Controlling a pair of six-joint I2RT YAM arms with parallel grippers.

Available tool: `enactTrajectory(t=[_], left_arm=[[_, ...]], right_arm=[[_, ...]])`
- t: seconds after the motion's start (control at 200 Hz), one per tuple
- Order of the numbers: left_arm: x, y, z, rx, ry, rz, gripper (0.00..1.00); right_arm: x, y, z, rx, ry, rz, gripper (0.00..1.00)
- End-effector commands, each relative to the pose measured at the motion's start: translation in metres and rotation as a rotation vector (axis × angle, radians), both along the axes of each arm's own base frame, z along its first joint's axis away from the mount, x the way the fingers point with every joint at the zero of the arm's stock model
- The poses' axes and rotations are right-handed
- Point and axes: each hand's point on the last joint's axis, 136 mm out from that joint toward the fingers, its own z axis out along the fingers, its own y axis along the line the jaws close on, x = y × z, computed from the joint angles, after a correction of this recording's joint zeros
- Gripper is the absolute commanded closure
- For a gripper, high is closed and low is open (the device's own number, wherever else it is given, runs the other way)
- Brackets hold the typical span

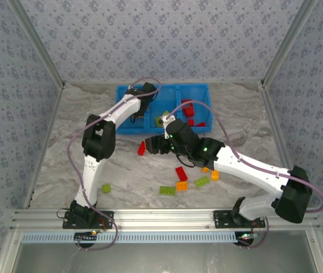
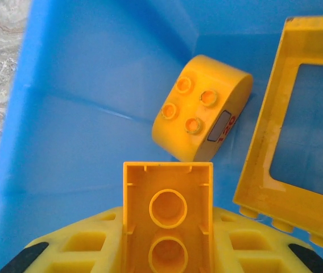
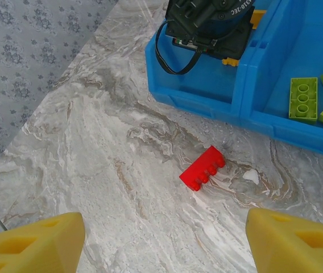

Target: Sort the legos into containers by color

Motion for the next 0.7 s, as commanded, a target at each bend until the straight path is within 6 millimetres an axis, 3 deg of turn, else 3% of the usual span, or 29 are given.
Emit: enactTrajectory(t=[0.0, 0.125, 0.175, 0.28, 0.415, 0.49, 0.595, 0.695], left_arm=[[-0.001, 0.009, -0.002, 0.039, 0.011, 0.021, 0.63], [-0.002, 0.008, 0.003, 0.025, 0.006, 0.017, 0.44], [-0.004, 0.006, 0.009, 0.019, -0.004, 0.013, 0.41], [-0.008, 0.000, 0.035, -0.010, -0.055, -0.001, 0.38], [-0.021, -0.010, 0.085, -0.063, -0.142, -0.026, 0.36], [-0.041, -0.008, 0.105, -0.079, -0.162, -0.037, 0.34], [-0.079, 0.004, 0.133, -0.149, -0.210, -0.053, 0.28], [-0.122, 0.024, 0.150, -0.225, -0.219, -0.059, 0.24]], right_arm=[[-0.006, -0.001, 0.003, 0.028, 0.005, 0.002, 0.23], [-0.008, -0.005, 0.001, 0.027, 0.006, -0.002, 0.22], [-0.008, -0.007, 0.000, 0.022, 0.008, -0.004, 0.22], [-0.009, -0.009, -0.008, 0.001, 0.016, -0.001, 0.22], [-0.016, -0.004, -0.025, -0.037, 0.026, 0.056, 0.22], [-0.029, 0.010, -0.038, -0.079, 0.005, 0.156, 0.22], [-0.063, 0.045, -0.059, -0.179, -0.076, 0.385, 0.20], [-0.091, 0.074, -0.097, -0.307, -0.120, 0.593, 0.20]])
